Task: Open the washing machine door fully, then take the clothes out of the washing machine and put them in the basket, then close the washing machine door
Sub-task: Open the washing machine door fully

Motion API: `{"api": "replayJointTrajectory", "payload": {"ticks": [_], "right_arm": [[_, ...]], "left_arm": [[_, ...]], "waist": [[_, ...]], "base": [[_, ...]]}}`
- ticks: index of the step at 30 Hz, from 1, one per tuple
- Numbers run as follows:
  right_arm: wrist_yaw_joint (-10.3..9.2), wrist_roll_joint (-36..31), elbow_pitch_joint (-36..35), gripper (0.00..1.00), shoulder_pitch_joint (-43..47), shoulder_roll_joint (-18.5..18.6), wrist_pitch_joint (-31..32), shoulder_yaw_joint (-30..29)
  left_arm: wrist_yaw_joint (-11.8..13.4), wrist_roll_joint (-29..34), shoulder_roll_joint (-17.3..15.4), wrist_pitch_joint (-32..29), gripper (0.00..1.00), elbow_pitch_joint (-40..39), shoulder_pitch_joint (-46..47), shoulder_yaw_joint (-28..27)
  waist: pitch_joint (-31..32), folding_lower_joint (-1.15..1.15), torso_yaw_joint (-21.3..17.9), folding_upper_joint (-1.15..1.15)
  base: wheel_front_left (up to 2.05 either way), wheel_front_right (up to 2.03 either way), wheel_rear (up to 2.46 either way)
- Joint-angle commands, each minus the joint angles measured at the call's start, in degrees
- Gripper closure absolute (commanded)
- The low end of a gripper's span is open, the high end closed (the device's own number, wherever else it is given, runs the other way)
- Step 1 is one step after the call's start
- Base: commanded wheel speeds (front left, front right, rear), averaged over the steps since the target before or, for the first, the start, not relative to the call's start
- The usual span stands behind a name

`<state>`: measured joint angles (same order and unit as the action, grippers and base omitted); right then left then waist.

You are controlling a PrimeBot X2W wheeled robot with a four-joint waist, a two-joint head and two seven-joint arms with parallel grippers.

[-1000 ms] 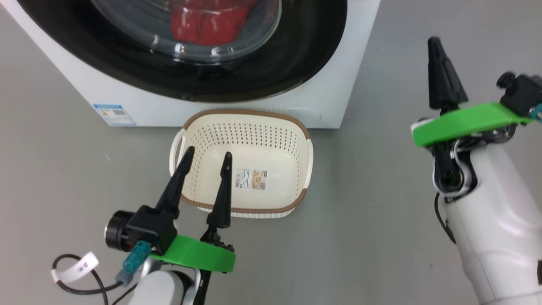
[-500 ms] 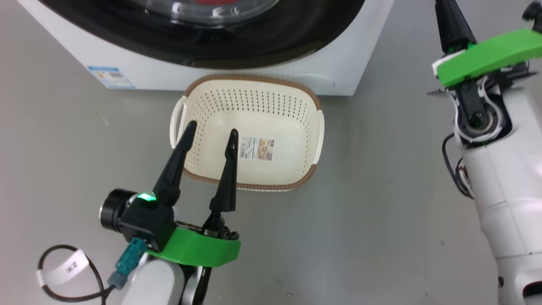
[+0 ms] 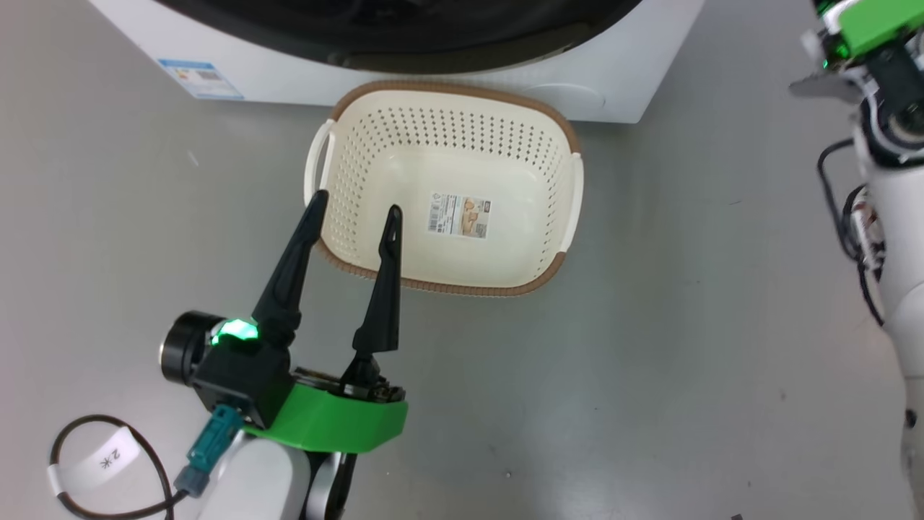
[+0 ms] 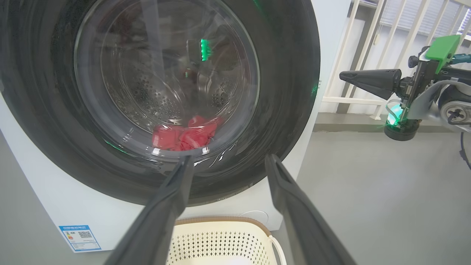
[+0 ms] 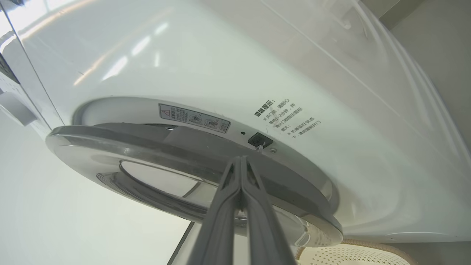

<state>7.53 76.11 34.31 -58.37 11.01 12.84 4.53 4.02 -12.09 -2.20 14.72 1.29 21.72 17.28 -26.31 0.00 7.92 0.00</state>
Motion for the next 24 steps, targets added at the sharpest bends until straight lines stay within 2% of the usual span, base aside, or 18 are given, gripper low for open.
{"api": "replayJointTrajectory", "payload": {"ticks": [1,8,24], "right_arm": [[-0.04,1.61,-0.68,1.00,-2.55,-0.04,1.33,0.10],[-0.04,4.42,2.20,1.00,-7.35,1.79,4.88,-0.68],[-0.04,4.97,5.31,1.00,-12.23,3.11,6.63,0.64]], "left_arm": [[0.38,-0.01,-0.68,0.28,0.00,-2.13,1.30,-1.57],[0.73,-0.38,-0.68,0.28,0.00,-3.12,1.55,-1.51],[0.94,-0.82,-0.68,0.28,0.00,-2.95,1.48,-0.78]], "waist": [[-1.10,0.00,1.02,0.00],[-2.75,0.00,3.04,0.00],[-4.09,0.00,5.39,0.00]], "base": [[0.00,0.00,0.00],[0.00,0.00,0.00],[0.00,0.00,0.00]]}}
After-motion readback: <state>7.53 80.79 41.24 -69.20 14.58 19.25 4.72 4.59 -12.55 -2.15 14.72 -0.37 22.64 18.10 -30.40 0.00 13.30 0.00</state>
